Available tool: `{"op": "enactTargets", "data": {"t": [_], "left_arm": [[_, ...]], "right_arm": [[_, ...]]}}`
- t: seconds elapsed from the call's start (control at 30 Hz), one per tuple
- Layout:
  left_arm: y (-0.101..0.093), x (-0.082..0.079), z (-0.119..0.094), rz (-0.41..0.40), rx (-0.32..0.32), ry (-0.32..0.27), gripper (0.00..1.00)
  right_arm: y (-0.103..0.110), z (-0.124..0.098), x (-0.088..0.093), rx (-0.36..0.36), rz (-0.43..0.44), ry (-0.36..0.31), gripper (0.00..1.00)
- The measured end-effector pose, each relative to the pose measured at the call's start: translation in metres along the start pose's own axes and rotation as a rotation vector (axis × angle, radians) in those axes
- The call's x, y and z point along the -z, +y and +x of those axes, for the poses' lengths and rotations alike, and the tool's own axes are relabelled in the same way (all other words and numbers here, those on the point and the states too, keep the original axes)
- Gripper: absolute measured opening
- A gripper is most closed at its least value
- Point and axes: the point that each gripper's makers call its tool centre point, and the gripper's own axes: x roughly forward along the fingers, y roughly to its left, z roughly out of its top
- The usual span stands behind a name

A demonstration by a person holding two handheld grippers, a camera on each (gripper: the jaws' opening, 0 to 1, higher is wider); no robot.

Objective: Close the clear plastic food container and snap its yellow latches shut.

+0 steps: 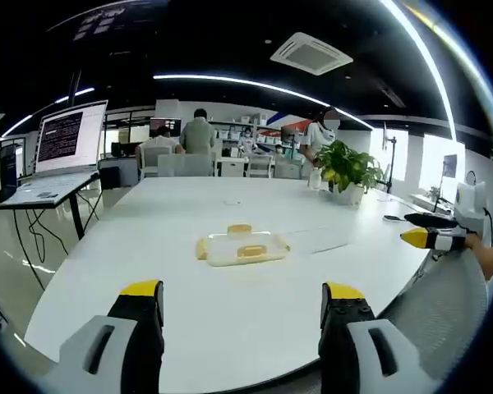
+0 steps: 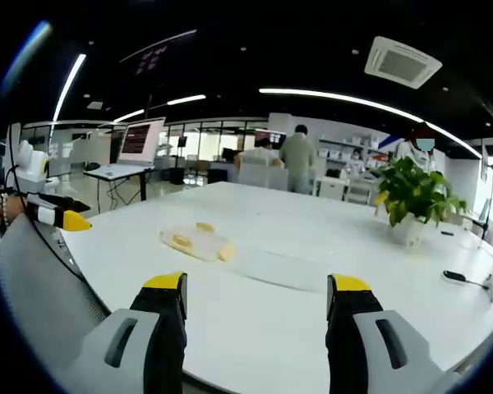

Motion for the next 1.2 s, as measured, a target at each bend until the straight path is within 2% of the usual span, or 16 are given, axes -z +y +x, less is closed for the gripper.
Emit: {"op": "enactTargets", "data": {"t": [1.2], "left_arm": [[-0.002,-0.0034,-0.0007,-0.002,-0.001,-0.004,0.73]], "right_arm": [[0.0015,-0.0004,-0.0001,0.001,-0.004,0.004,0.65]]}}
